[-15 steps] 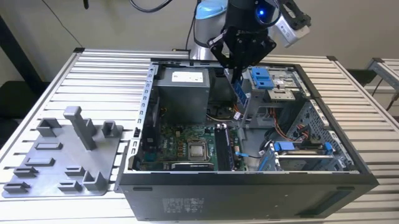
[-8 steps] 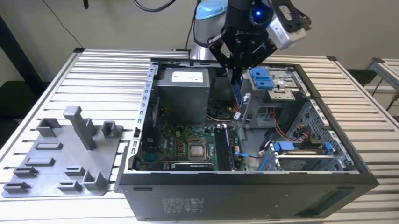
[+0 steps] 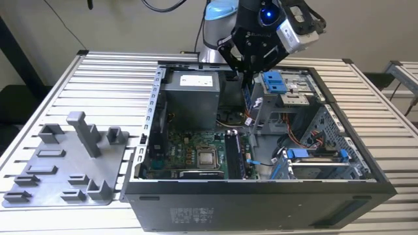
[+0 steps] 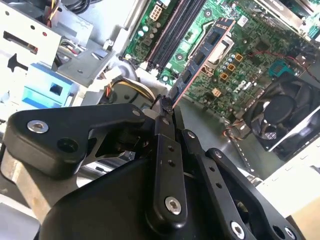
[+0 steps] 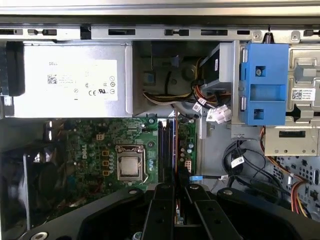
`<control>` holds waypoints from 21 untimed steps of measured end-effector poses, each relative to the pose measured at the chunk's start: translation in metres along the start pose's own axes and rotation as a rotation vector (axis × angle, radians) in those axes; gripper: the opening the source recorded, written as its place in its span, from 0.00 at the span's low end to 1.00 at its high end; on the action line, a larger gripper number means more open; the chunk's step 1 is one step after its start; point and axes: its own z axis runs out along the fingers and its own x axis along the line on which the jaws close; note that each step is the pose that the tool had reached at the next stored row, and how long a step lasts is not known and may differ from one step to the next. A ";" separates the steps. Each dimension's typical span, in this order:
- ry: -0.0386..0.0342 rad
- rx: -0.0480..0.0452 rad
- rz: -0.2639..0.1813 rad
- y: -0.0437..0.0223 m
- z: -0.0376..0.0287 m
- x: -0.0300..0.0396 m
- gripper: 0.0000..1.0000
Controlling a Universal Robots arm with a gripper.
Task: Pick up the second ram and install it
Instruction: 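Insert the second ram into the second slot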
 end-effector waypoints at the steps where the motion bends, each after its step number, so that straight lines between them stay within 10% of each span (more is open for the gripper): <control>1: 0.0000 0.0001 0.000 0.0000 0.0000 0.0000 0.14; 21: -0.0008 0.0004 0.038 -0.0016 0.0064 -0.0035 0.14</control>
